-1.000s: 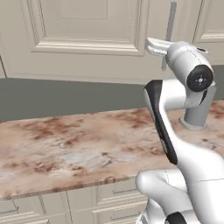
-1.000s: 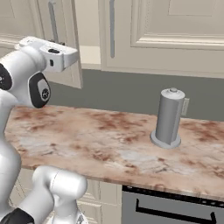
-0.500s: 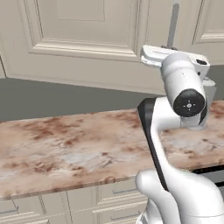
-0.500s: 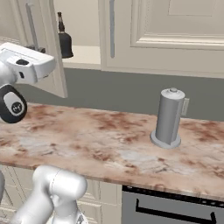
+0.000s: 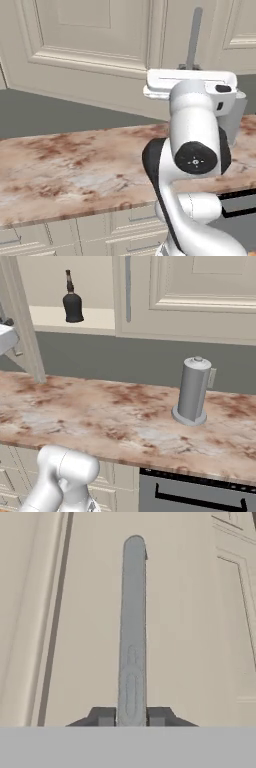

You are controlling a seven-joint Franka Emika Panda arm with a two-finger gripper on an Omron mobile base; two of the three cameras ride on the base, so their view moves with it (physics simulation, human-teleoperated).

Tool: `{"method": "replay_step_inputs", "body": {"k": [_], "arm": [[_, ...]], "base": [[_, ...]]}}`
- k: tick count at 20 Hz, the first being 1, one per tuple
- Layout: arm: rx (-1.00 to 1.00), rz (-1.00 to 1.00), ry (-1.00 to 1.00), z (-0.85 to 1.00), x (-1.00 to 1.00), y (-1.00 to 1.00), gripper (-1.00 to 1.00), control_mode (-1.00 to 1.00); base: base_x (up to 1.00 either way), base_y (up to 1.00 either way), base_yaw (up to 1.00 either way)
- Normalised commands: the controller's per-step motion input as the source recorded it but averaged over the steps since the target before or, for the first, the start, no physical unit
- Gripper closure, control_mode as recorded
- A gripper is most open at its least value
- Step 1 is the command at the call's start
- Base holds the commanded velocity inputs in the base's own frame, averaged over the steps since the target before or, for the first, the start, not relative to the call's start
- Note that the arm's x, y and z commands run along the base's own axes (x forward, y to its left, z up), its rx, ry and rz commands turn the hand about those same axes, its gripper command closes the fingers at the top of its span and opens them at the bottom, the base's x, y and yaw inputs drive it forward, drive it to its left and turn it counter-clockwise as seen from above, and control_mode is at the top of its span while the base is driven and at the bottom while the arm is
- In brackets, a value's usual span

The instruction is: Open the cabinet directly in front. Then move the liquor and the mug to the dining counter with the jar on it.

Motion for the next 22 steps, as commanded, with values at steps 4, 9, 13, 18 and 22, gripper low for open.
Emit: {"method": "replay_step_inputs", "body": {"k": [4,9,13,18,22], "arm": [[-0.23,-0.07,0.0,0.0,-1.0,0.63,-1.0,-1.0],[-0.08,-0.02,0.0,-0.02,-0.53,0.16,-1.0,-1.0],[0.01,0.0,-0.02,-0.08,-1.0,-0.55,-1.0,-1.0],[0.14,0.04,0.1,0.0,-0.7,-0.99,-1.0,-1.0],[0.26,0.22,0.16,0.0,-0.6,-1.0,-1.0,-1.0]], "base": [[0.0,0.0,0.0],[0.0,0.0,0.0],[0.0,0.0,0.0],[0.0,0.0,0.0],[0.0,0.0,0.0]]}}
